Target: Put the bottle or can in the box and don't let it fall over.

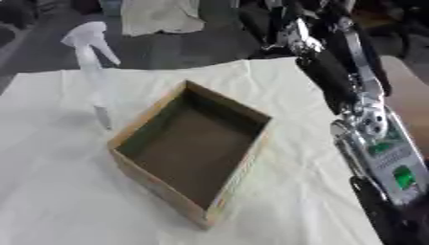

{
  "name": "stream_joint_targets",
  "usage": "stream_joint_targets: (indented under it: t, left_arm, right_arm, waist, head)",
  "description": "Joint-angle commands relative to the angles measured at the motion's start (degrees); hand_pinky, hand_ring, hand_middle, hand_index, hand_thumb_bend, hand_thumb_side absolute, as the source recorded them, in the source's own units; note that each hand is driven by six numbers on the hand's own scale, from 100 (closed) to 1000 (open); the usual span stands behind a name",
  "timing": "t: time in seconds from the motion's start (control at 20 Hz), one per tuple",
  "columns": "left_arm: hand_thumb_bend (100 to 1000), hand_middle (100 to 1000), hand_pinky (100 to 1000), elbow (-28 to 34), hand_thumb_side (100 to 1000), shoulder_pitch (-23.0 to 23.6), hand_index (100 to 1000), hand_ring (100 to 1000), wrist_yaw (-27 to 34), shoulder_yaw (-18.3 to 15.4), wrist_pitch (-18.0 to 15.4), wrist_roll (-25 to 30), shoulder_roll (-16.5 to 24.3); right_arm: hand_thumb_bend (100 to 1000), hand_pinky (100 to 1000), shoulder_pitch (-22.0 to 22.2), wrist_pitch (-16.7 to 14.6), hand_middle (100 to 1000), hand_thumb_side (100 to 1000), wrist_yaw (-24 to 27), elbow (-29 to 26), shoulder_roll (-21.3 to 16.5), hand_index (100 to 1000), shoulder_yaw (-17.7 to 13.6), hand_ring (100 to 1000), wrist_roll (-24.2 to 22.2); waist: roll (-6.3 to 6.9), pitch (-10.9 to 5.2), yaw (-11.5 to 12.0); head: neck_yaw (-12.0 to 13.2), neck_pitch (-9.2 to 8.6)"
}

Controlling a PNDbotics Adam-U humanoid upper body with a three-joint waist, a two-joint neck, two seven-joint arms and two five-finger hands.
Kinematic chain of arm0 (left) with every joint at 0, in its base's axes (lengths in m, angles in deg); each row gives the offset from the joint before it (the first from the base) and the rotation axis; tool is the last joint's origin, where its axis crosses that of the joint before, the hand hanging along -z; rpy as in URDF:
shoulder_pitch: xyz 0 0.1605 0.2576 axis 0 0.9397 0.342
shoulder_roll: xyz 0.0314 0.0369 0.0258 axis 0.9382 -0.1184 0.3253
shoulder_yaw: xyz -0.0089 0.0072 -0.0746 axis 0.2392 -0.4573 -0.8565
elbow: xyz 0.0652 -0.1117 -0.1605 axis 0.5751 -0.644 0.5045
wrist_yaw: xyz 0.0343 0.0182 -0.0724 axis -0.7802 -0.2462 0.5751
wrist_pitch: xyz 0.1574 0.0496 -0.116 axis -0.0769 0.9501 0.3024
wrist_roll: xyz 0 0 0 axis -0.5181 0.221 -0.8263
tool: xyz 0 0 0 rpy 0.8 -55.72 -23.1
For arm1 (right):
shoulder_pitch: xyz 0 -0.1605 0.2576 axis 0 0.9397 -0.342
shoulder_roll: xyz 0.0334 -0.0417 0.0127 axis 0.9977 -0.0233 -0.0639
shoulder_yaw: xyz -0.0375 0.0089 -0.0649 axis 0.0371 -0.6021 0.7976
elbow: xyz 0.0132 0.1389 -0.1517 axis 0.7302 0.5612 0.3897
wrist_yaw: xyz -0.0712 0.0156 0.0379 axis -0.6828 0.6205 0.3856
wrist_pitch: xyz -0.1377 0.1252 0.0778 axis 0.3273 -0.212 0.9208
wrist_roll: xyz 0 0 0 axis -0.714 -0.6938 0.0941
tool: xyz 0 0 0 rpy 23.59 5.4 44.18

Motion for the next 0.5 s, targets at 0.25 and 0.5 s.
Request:
stream_joint_targets:
  t: [0.25,0.5]
  left_arm:
    - [149,794,950,-0.5,427,-2.8,848,846,-2.2,-1.5,-0.9,-2.5,-0.3]
    - [150,787,940,-1.3,432,-3.4,846,825,-3.0,-1.8,-1.3,-3.5,-0.9]
  right_arm:
    - [100,926,-1.3,0.0,779,517,0.3,-1.3,-0.6,806,0.0,735,-0.5]
    - [100,927,-1.4,0.2,779,525,0.2,-1.3,-0.7,805,0.1,733,-0.6]
  waist:
    - [0.24,-0.21,-0.4]
    - [0.49,0.36,-0.8]
  head:
    - [0.7,-0.99]
    - [1.1,-1.45]
